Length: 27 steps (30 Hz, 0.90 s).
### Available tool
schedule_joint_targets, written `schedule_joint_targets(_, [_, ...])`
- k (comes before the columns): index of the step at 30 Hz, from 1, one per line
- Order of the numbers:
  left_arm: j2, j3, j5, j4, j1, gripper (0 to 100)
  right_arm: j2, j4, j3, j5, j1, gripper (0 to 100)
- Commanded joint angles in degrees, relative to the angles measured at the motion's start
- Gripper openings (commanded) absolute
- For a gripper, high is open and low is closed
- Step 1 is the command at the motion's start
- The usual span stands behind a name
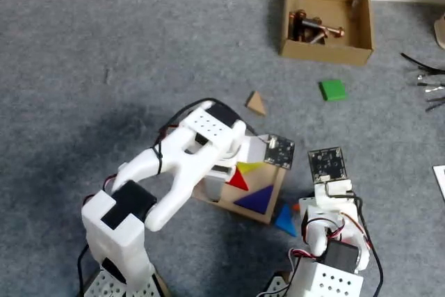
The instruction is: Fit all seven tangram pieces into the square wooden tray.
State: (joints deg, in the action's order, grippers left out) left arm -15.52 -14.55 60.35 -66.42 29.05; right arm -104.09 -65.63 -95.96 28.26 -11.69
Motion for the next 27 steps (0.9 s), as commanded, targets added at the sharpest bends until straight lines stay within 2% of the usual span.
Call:
schedule_joint_targets(1, [-0.04, 0.22, -1.76, -4.22, 0.84, 33, -0.66, 1.36, -5.93, 0.79, 1.01, 20.3])
schedule_joint_targets(6, [1.71, 0.22, -1.85, -8.88, 3.03, 33, -0.66, 1.36, -5.93, 0.79, 1.01, 20.3])
schedule_joint_targets(17, [3.65, 4.0, -1.58, -6.42, 2.95, 33, -0.66, 1.36, -5.93, 0.79, 1.01, 20.3])
schedule_joint_targets(22, [8.84, 8.22, -1.41, -10.37, 3.12, 33, -0.66, 1.36, -5.93, 0.79, 1.01, 20.3])
schedule_joint_targets(27, [8.13, 8.22, 6.77, -10.37, 2.59, 33, -0.66, 1.36, -5.93, 0.79, 1.1, 20.3])
